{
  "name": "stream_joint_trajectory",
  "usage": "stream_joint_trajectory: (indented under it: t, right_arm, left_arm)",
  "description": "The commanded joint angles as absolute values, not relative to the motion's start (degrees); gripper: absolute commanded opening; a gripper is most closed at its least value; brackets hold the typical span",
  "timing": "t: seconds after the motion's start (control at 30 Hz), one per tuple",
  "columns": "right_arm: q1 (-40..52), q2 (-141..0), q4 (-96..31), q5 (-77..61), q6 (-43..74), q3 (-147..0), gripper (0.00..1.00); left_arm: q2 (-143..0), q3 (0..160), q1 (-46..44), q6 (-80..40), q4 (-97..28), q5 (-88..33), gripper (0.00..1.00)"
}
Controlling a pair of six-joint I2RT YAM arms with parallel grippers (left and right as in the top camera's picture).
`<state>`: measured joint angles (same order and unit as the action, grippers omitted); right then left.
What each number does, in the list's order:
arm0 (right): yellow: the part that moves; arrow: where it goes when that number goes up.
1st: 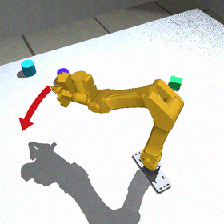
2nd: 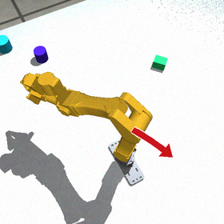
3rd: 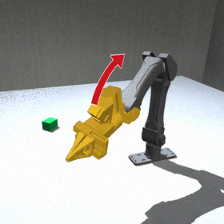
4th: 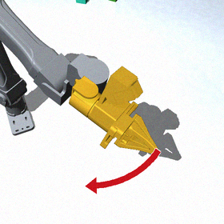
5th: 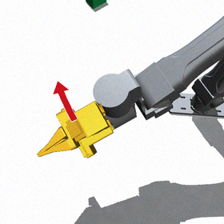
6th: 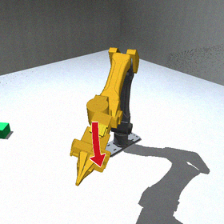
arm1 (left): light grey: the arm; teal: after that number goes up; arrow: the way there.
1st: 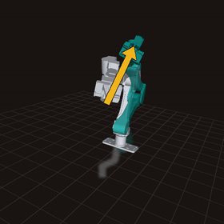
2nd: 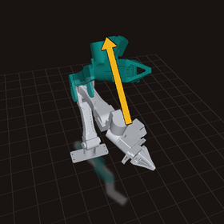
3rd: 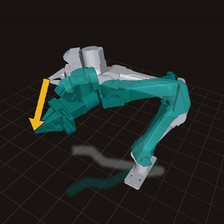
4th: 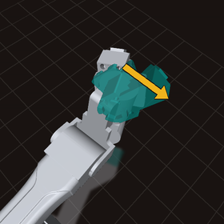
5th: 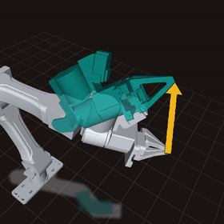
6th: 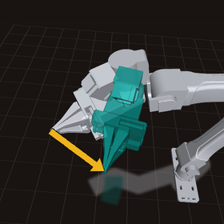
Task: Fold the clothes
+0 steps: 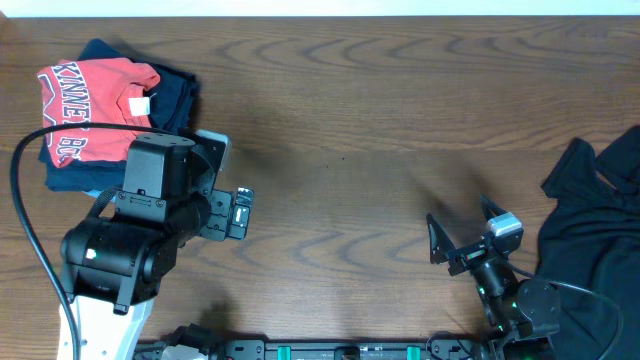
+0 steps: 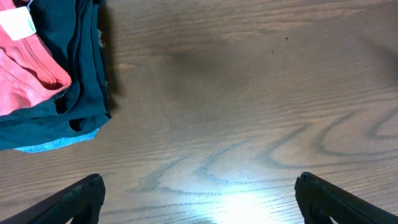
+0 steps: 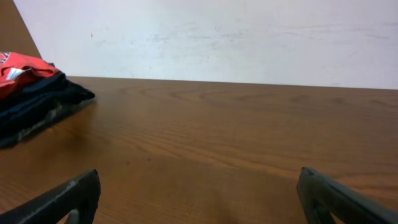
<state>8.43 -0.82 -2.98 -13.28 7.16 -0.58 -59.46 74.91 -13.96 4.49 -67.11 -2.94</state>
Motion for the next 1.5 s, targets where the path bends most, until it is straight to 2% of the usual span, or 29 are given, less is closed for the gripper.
stream_joint_trajectory:
  t: [0.0,0.23,0.4,0.77,1.0,1.47]
  right_arm:
    - [8.2,-0.3,-2.9,-12.9,6.8,-0.3,0.99]
    - [8.2,-0.3,-2.9,-12.9,6.8,-0.3,0.99]
    - [8.2,-0.3,-2.9,-12.9,6.8,-0.3,0.99]
    - [8.2,-0.3,-2.9,-12.9,6.8,-0.3,0.99]
    - [8.2,-0.3,-2.9,-12.9,6.8,-0.3,0.99]
    - [8.2,-0.3,-2.9,-12.9,6.8,-0.3,0.99]
  left_arm:
    - [-59.5,75.2,-14.1,4.2,-67.3,-2.3,0.98]
    - [-59.2,75.2,-14.1,4.6,-66.8,-1.9,0.98]
    - [-54.0,71.1,-14.0,4.6,-57.1,0.8,0.98]
    - [-33.3,48.4,-6.7,2.9,-37.5,0.8,0.98]
    - [-20.2,34.0,-6.4,0.9,-26.3,1.8,0.98]
    - [-0.1,15.9,-6.4,0.2,-14.0,2.3,0.98]
